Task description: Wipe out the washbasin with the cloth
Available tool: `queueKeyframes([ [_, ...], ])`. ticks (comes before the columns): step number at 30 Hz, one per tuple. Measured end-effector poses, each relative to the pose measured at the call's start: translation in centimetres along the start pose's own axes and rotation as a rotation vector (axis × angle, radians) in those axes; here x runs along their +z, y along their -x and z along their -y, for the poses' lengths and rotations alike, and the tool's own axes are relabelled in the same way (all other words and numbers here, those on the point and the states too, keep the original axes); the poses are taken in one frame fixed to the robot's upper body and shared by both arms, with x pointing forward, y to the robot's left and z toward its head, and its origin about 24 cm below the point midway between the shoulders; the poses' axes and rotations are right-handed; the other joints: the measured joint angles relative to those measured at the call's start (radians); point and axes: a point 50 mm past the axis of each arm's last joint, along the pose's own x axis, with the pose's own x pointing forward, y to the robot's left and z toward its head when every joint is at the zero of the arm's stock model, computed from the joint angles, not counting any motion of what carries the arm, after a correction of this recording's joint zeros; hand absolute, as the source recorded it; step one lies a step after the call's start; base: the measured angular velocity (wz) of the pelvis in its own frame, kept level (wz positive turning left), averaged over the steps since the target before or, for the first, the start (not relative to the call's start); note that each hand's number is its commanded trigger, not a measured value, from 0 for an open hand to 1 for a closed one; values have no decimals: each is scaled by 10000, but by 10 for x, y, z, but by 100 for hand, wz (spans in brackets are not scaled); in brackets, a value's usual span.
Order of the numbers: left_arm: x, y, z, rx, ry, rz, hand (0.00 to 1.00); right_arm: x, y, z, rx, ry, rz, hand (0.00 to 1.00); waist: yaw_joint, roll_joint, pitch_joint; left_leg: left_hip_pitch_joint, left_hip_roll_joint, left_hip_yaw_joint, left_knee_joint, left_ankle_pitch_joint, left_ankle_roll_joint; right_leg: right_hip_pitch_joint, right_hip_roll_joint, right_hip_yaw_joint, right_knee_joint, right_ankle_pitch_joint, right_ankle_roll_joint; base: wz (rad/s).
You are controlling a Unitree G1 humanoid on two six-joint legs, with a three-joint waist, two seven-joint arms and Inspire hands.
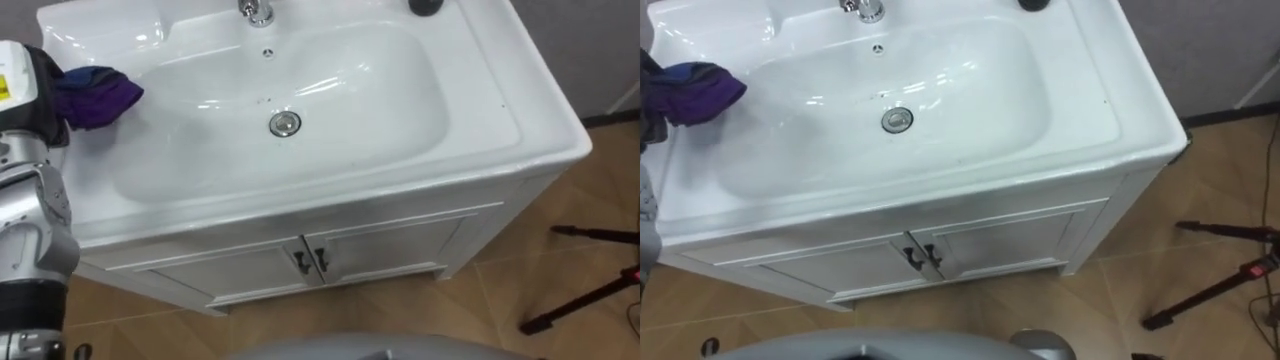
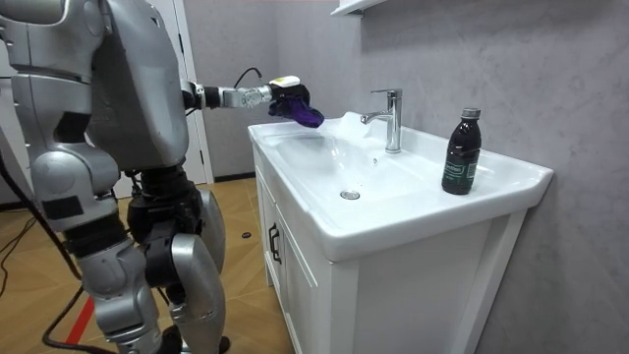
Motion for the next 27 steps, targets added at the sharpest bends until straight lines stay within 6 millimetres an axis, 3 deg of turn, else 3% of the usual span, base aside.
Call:
queueKeyframes([
  [7, 3, 12, 15, -646, 262, -183, 100, 5, 0, -1, -8, 192, 110, 0, -206, -134, 36, -68, -59, -336, -41, 6, 6, 99, 23, -158, -164, -6, 46, 11],
  [16, -2, 21, 39, -1672, 583, -686, 100, 3, 0, -2, -7, 134, 82, 0, -260, -207, 55, 24, -70, -304, -166, 6, 7, 152, 42, -96, -165, -13, 63, -2],
  [27, -6, 24, 48, -2071, 473, -781, 100, 1, 0, -2, 28, 140, 5, 0, -498, -194, 27, 174, -71, -295, -166, 8, 11, 176, 29, -59, -157, -12, 65, 0],
])
